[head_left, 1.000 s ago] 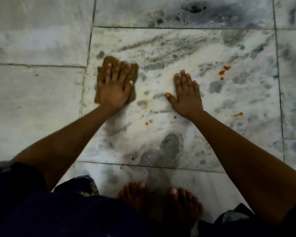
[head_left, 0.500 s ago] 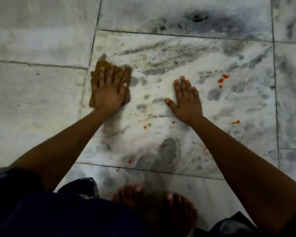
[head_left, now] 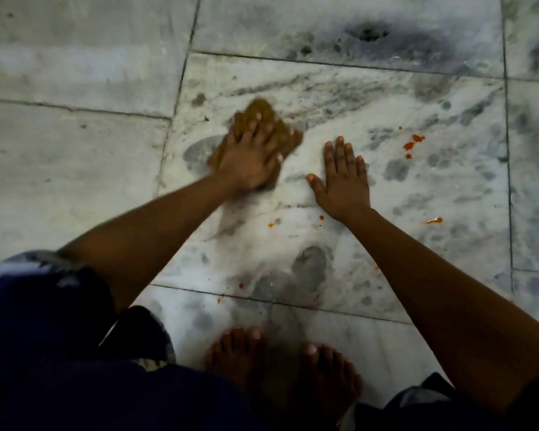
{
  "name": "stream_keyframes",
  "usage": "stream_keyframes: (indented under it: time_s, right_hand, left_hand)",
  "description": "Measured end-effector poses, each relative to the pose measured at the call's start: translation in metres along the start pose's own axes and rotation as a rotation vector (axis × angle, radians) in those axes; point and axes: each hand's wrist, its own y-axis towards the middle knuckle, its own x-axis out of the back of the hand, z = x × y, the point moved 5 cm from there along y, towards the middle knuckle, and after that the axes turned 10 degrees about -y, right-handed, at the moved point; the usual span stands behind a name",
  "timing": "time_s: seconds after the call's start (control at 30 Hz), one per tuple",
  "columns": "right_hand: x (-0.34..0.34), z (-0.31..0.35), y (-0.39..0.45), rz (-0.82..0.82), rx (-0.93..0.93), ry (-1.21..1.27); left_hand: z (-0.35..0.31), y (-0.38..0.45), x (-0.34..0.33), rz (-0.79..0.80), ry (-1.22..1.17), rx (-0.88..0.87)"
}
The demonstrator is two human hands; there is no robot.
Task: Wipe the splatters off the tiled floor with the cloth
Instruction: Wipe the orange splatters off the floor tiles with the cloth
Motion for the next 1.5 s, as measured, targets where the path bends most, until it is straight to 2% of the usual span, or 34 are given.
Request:
stream_keyframes:
  time_s: [0.07, 0.13, 0.17, 0.23, 0.3, 0.37, 0.47, 0.57, 0.63, 0.73, 0.83, 0.9, 1.03, 1.13, 1.27, 1.37, 1.5]
  right_hand:
    - [-0.002, 0.001, 0.000, -0.006, -0.022, 0.024]
    - [-0.003, 0.006, -0.002, -0.011, -0.037, 0.036]
    - [-0.003, 0.012, -0.005, -0.028, -0.015, 0.034]
    - [-0.003, 0.028, -0.009, -0.041, 0.093, 0.051]
    - [-0.006, 0.041, -0.011, 0.006, 0.196, 0.066]
    - [-0.008, 0.042, -0.011, 0.020, 0.235, 0.055]
    - [-0.010, 0.039, -0.010, -0.047, 0.241, 0.038]
    - [-0.012, 0.040, -0.011, -0.069, 0.230, 0.032]
    - [-0.013, 0.040, -0.011, -0.065, 0.228, 0.015]
    - [-0.014, 0.041, -0.011, -0.057, 0.237, -0.007]
    - [-0.013, 0.042, -0.012, -0.075, 0.238, -0.010]
    - [-0.011, 0.042, -0.011, -0.067, 0.236, -0.003]
    - [-0.008, 0.040, -0.014, 0.005, 0.225, 0.018]
    - [-0.009, 0.039, -0.038, -0.049, 0.262, 0.036]
    - [-0.021, 0.035, -0.099, -0.089, 0.349, -0.004]
    - [-0.033, 0.028, -0.136, -0.072, 0.360, -0.034]
    - [-0.040, 0.024, -0.154, -0.059, 0.362, -0.080]
  left_hand:
    - [0.001, -0.055, -0.020, 0.028, -0.006, -0.127]
    - [0.028, -0.089, -0.029, 0.045, -0.006, -0.155]
    - [0.047, -0.089, -0.023, 0.021, -0.009, -0.115]
    - [0.092, -0.071, -0.002, -0.069, -0.032, 0.078]
    - [0.121, -0.052, 0.013, -0.040, -0.113, 0.264]
    - [0.120, -0.046, 0.015, -0.013, -0.105, 0.314]
    - [0.080, -0.082, -0.009, -0.017, -0.014, 0.213]
    - [0.043, -0.156, -0.045, -0.023, -0.088, 0.092]
    - [0.050, -0.188, -0.053, -0.044, -0.142, 0.064]
    - [0.088, -0.174, -0.041, -0.084, -0.089, 0.095]
    - [0.120, -0.123, -0.010, -0.106, -0.154, 0.342]
    - [0.117, -0.103, -0.001, -0.075, -0.204, 0.403]
    - [0.068, -0.139, -0.023, -0.075, -0.063, 0.208]
    - [0.058, -0.207, -0.039, -0.102, 0.043, 0.072]
    - [0.085, -0.262, -0.049, -0.142, 0.033, 0.152]
    - [0.057, -0.242, -0.063, -0.106, 0.006, 0.171]
    - [-0.024, -0.189, -0.074, -0.149, -0.004, 0.070]
